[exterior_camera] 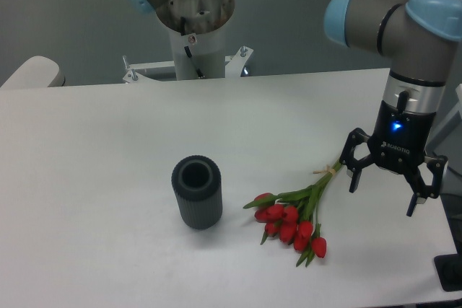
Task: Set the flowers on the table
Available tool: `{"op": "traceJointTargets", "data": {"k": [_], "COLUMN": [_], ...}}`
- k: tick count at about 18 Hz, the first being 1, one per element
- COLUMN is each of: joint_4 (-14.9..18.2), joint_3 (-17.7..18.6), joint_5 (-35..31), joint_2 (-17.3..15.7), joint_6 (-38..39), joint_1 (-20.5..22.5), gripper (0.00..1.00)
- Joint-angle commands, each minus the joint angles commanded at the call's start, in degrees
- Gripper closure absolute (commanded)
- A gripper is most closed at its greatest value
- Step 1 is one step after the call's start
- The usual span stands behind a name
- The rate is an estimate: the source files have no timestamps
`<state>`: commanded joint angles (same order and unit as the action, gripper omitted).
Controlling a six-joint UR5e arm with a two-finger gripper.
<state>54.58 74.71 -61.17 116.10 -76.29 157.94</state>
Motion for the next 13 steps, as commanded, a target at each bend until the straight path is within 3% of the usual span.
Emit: {"op": "traceJointTargets", "data": {"k": [13], "joint_4": [-0.4], "joint_3": [0.4], "joint_5": [-0.5], "joint_2": [-0.3], "joint_6": [0.0], "joint_1": [-0.4], "gripper": [0.01]}}
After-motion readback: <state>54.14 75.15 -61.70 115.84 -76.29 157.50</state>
